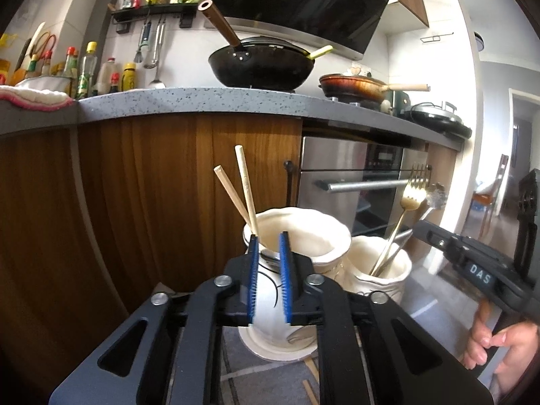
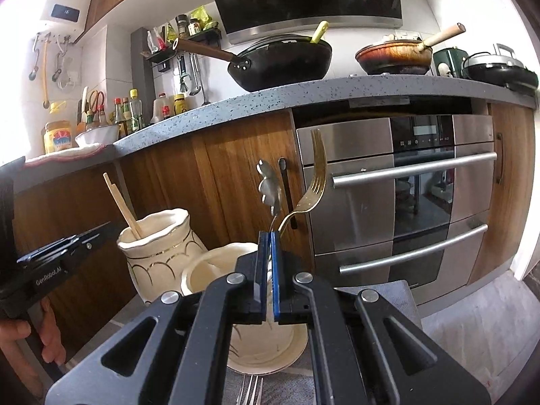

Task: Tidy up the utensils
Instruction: 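Drop the chopstick into the tall cup while the right tool drops the spoon into the short cup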

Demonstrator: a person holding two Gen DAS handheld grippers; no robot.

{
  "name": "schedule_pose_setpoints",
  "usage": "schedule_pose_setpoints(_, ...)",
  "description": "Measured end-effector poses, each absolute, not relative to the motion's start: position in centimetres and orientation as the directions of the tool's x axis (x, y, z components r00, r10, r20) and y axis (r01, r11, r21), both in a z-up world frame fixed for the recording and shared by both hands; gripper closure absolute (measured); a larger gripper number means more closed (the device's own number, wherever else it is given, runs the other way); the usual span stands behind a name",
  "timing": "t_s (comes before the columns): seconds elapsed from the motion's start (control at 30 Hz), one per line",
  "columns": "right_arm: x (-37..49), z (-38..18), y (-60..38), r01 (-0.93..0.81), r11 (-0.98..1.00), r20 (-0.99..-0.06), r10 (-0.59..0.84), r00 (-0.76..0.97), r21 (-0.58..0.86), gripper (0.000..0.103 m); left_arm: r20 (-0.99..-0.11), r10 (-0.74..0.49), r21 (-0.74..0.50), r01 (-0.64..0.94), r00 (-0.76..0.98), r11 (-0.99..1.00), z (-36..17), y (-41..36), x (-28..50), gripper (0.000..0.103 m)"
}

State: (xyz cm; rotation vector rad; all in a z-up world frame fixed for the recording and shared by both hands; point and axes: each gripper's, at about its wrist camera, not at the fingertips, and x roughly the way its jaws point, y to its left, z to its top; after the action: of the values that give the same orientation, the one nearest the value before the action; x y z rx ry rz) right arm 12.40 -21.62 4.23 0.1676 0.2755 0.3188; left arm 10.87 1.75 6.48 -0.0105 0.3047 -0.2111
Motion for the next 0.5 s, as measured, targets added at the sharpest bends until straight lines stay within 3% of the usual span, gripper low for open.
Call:
schedule_pose_setpoints(0.1,12.3,4.2,-21.6,-0.287,0.936,-0.241,0.332,0.912,0.203,0.098,-0.295,-0.205,-0.046,0.201,0.933,0.979,6.5,2.0,10.7,0.084)
schedule_pose_setpoints(0.23,11.8,4.5,-21.8,-0.288,0.933,-0.232,0.335,0.913,0.214,0.068,-0.276,-0.189,-0.050,0.182,0.942,0.982,6.8,2.4,10.1,0.065)
schedule_pose_setpoints(0.3,11.3,4.6,-22.1,-0.283,0.934,-0.227,0.330,0.916,0.217,0.066,-0.268,-0.181,-0.053,0.173,0.946,0.984,6.8,2.6,9.6,0.059)
schedule_pose_setpoints(0.37,10.5,4.6,-22.6,-0.278,0.934,-0.224,0.327,0.918,0.224,0.055,-0.270,-0.177,-0.057,0.167,0.946,0.984,6.5,2.8,9.0,0.049)
schedule_pose_setpoints(0.43,9.8,4.6,-23.1,-0.272,0.934,-0.220,0.323,0.921,0.233,0.043,-0.264,-0.155,-0.061,0.144,0.952,0.988,6.2,3.1,8.1,0.021)
schedule_pose_setpoints(0.5,9.0,4.6,-23.7,-0.259,0.935,-0.225,0.314,0.922,0.242,0.037,-0.257,-0.138,-0.071,0.123,0.957,0.990,6.0,3.4,7.4,0.011)
